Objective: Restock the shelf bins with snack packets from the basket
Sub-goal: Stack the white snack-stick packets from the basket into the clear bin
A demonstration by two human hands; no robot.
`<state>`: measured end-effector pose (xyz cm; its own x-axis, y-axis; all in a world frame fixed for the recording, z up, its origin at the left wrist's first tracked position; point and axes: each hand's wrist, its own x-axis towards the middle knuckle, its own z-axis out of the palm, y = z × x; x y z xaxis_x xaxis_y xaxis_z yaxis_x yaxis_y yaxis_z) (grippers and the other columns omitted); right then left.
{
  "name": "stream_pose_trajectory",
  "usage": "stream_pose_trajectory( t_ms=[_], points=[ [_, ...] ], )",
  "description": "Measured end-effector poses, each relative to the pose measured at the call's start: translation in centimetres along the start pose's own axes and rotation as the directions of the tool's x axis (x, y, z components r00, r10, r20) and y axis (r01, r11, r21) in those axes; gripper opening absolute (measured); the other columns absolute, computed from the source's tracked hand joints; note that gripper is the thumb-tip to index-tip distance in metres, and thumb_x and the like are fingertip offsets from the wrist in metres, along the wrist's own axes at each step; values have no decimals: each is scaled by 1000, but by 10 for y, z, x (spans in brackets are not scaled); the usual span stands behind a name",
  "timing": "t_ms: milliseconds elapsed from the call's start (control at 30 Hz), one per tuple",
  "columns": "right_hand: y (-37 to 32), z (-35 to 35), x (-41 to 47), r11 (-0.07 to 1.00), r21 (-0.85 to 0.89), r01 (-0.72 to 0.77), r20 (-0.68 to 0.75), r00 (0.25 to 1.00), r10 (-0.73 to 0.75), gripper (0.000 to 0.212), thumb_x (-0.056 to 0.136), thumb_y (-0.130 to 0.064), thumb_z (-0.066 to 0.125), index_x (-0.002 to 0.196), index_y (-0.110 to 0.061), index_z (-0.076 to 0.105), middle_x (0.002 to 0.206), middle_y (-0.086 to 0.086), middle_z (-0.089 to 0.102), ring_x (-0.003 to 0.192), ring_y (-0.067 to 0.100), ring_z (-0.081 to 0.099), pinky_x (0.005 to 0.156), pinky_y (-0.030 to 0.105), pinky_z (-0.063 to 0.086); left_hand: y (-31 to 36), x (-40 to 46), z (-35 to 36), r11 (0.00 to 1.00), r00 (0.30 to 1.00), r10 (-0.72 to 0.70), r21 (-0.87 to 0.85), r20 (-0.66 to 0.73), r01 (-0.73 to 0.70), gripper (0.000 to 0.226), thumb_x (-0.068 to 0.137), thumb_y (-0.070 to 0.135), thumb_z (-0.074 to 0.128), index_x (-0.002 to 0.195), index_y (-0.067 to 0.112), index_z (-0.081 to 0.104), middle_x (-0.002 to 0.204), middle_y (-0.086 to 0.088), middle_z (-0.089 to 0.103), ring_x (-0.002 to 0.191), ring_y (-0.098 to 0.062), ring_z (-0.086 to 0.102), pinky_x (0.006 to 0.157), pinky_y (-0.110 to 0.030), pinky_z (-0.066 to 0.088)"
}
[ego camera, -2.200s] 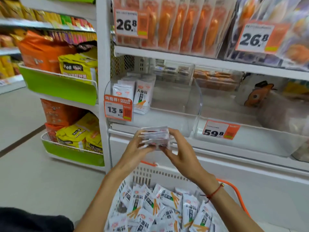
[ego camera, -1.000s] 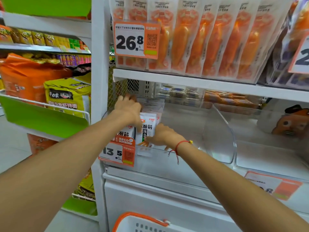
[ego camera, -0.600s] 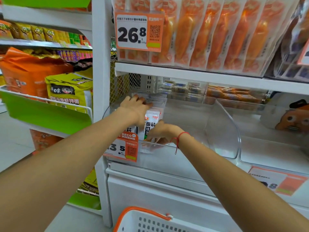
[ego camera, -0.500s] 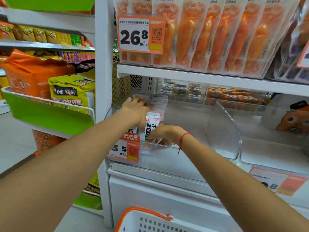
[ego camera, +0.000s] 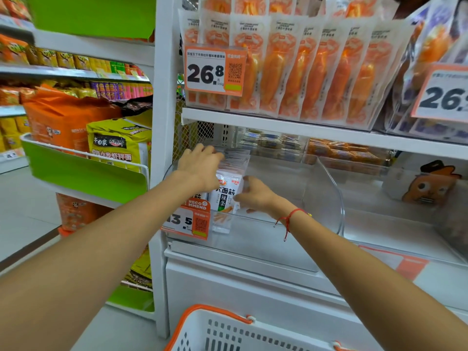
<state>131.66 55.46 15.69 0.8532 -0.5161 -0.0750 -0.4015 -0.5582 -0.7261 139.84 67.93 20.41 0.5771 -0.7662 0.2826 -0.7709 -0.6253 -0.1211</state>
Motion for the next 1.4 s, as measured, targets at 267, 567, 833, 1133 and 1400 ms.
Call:
stream_pose_trajectory(
  t_ms=[267, 567, 833, 1133, 1400],
  points=[
    [0, -21, -104, 923, -45, 383, -344, 861, -375, 6, 88, -19, 64, 89, -23, 68, 81, -1, 67, 71, 15, 63, 66, 24, 49, 32, -77, -12, 622, 931, -309, -782, -195, 42, 24, 84, 24, 65, 106, 32, 63, 97, 16, 65, 85, -7, 61, 74, -26, 46],
    [104, 22, -197, 993, 8, 117, -29, 993, -117, 12, 91, -11, 58, 92, -19, 67, 74, 1, 69, 61, 9, 64, 58, 19, 50, 95, -194, 76, 400, 947, -272, -876, 168, 271, 12, 86, 28, 63, 94, 37, 64, 90, 22, 65, 86, -6, 63, 80, -33, 53],
    [195, 97, -247, 984, 51, -171, 132, 978, 163, 17, 94, -13, 56, 108, -11, 65, 88, 15, 68, 79, 27, 65, 79, 39, 54, 134, -270, 176, 495, 888, -158, -743, 432, 450, 18, 93, 25, 53, 108, 31, 63, 111, 11, 64, 91, -10, 60, 78, -28, 50],
    [259, 183, -276, 913, -378, -151, 325, 902, 284, 67, 87, -38, 64, 143, -16, 34, 147, 6, 34, 130, 25, 38, 107, 37, 37, 139, -342, 259, 768, 671, 25, -443, 741, 462, 31, 94, 19, 51, 122, 30, 59, 129, 9, 59, 111, -13, 58, 94, -29, 47],
    [281, 196, -279, 832, -506, -228, 203, 906, 372, 84, 69, -55, 75, 132, -14, 37, 135, 8, 37, 126, 27, 34, 104, 39, 36, 174, -348, 260, 949, 670, 137, -291, 730, 122, 74, 83, 61, 54, 144, 25, 33, 146, -6, 32, 137, -27, 23, 109, -41, 25]
  ],
)
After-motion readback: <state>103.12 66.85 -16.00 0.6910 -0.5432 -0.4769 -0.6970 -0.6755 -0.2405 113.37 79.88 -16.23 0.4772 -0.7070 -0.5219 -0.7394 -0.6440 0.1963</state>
